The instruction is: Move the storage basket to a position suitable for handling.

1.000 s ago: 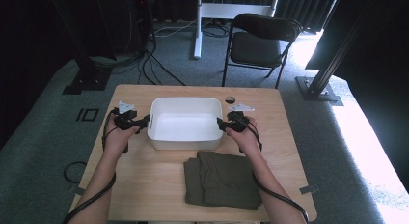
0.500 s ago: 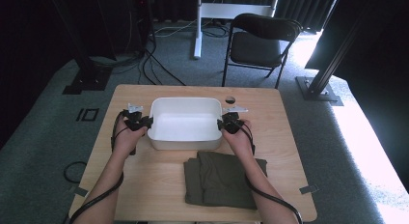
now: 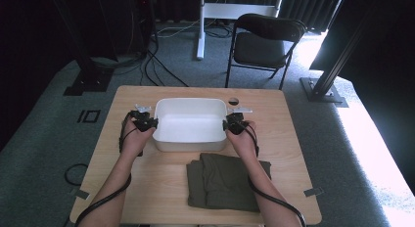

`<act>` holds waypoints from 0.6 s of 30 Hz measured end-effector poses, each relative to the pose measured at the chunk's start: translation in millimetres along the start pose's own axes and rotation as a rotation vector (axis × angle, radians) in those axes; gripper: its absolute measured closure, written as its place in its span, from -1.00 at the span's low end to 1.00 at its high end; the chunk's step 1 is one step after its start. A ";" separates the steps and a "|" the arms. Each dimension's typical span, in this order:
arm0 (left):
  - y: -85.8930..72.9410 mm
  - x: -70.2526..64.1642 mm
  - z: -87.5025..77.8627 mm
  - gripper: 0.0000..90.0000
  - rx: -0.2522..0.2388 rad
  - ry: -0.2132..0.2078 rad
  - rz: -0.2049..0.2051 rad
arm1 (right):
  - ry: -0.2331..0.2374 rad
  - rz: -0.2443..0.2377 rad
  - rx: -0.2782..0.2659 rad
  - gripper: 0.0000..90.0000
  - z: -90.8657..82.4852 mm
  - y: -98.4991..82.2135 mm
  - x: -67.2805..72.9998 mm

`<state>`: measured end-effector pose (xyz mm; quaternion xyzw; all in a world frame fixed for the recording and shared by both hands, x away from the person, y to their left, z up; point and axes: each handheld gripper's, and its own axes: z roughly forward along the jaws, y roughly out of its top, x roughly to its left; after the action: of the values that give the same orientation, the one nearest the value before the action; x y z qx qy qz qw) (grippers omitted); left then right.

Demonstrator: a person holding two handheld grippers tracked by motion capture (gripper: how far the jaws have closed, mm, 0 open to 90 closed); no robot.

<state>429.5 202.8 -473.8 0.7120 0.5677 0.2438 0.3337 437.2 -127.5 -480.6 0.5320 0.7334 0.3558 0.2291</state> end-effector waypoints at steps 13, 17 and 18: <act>6.2 -21.1 8.5 0.79 0.001 -0.020 -0.003 | -0.029 0.027 0.006 0.76 -4.2 -1.7 -18.6; 8.3 -28.8 11.5 0.79 0.003 -0.028 -0.002 | -0.040 0.038 0.007 0.78 -6.4 -2.7 -28.3; 9.2 -31.3 12.5 0.79 0.002 -0.028 0.000 | -0.043 0.040 0.008 0.78 -6.9 -2.9 -30.1</act>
<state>437.1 168.7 -474.1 0.7158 0.5630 0.2332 0.3409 440.3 -158.3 -479.7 0.5550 0.7189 0.3457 0.2357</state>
